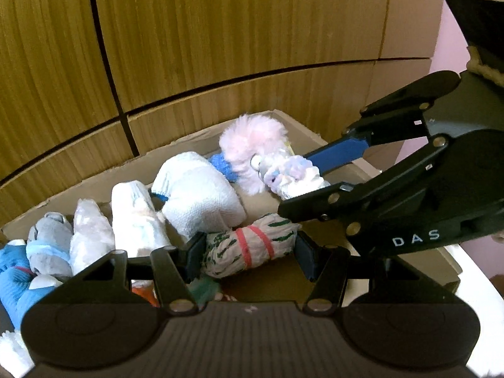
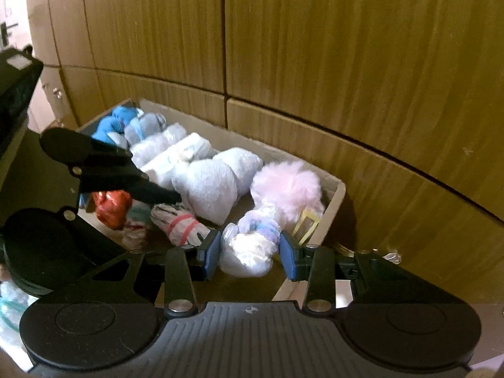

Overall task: Organize objects
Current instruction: 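Carry both rolls into the tray and lower them among the socks, then open both tools to release the two rolls in the tray, then withdraw both tools from the tray back over the pile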

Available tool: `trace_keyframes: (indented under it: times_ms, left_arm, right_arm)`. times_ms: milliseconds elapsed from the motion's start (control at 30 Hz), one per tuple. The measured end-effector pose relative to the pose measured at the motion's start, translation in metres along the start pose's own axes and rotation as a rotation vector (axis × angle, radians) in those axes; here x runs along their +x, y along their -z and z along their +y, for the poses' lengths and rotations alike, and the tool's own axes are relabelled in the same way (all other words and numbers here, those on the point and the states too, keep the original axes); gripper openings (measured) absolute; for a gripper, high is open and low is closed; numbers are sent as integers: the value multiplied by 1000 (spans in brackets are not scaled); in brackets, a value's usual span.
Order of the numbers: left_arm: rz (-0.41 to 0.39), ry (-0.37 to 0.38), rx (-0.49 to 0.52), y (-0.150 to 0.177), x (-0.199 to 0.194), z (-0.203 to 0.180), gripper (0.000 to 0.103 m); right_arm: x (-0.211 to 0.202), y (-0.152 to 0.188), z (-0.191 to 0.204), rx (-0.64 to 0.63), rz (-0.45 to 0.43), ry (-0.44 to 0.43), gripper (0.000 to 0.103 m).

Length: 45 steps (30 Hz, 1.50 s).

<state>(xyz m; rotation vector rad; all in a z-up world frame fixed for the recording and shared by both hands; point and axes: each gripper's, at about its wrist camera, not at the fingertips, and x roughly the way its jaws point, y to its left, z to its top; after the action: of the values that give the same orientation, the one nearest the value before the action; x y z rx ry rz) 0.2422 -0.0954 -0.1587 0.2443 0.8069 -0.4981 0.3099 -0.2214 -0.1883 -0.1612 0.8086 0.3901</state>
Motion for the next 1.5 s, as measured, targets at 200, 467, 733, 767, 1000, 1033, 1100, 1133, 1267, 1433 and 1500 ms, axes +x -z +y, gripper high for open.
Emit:
trace_keyframes:
  times_ms: [200,467,733,767,1000,1033,1100,1133,1267,1433,1500]
  left_arm:
    - [29,-11,-21,0,4,4,58]
    - [41,-28,-32,2,0,3,62]
    - [40,-52,-31,4,-16,2,79]
    - [39,-51,-32,4,-17,0,79]
    - [27,-69,-73,9,-41,-1,91]
    - [22,-66,-82,9,-47,-1,92]
    - [7,-61,-95,10,-56,-2,94]
    - [2,-68,-99,7,-58,-3,97]
    - [13,-129,-128,2,-68,0,100]
    - [17,-171,-196,11,-82,14,100]
    - [12,-164,-234,12,-87,20,100]
  right_arm:
    - [3,-4,2,-11,16,5,48]
    - [-2,-7,3,-14,4,22,57]
    - [-9,-6,7,-8,5,31,59]
    - [-11,-6,7,0,3,34,59]
    - [-26,-4,12,37,-9,63,67]
    - [-29,-4,13,42,-12,75,68]
    - [-33,-5,16,58,-19,77,69]
    - [-36,-5,17,71,-23,77,71]
    - [-47,-1,22,103,-16,118,73]
    - [-54,6,34,137,-15,117,75]
    - [-54,7,41,138,-11,117,75]
